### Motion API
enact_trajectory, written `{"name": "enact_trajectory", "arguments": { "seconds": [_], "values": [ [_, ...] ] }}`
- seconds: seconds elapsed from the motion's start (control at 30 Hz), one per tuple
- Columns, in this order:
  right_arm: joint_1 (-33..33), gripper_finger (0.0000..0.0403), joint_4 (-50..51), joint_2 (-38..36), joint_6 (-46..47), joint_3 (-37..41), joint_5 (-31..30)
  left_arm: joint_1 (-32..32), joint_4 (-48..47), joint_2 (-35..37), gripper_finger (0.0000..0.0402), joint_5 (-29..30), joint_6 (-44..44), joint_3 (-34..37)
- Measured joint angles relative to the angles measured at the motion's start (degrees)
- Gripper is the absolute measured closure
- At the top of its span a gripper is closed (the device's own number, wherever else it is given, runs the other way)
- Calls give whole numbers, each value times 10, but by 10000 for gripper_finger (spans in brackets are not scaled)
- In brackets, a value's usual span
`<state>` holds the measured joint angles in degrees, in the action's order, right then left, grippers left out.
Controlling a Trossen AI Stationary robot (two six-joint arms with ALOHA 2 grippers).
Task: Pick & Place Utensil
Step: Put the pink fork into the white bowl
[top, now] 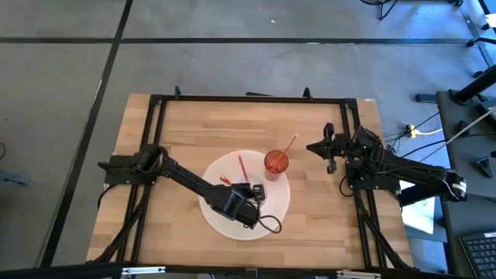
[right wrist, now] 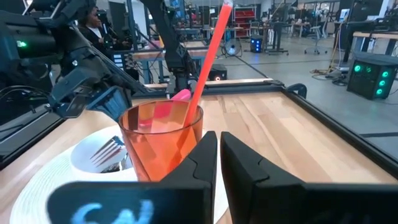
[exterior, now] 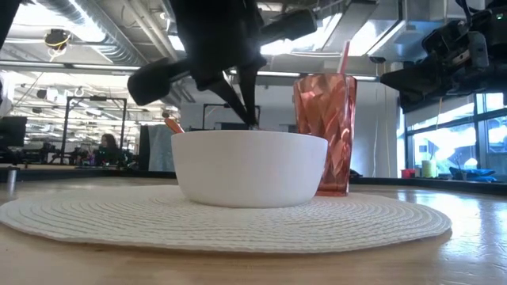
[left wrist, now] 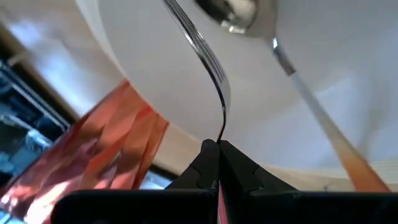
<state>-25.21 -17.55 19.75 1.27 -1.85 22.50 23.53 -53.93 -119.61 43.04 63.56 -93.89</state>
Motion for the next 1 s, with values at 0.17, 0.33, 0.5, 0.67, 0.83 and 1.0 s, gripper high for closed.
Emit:
{"name": "enact_trajectory", "arguments": {
  "seconds": [0.17, 0.33, 0.5, 0.67, 0.83, 1.0],
  "values": [
    [0, 379, 1, 0, 0, 0, 0, 0, 0, 0, 399, -52, 8, 0],
    [0, 379, 1, 0, 0, 0, 0, -6, 0, 0, 400, -71, 12, 0],
    [0, 379, 1, 0, 0, 0, 0, -16, 2, 0, 400, -93, 12, 0],
    [0, 379, 1, 0, 0, 0, 0, -22, 2, 0, 399, -112, 24, 0],
    [0, 379, 1, 0, 0, 0, 0, -26, 8, 0, 400, -122, 26, 0],
    [0, 379, 3, 0, -1, 0, 0, -27, 12, 0, 394, -147, 18, 0]
  ]
}}
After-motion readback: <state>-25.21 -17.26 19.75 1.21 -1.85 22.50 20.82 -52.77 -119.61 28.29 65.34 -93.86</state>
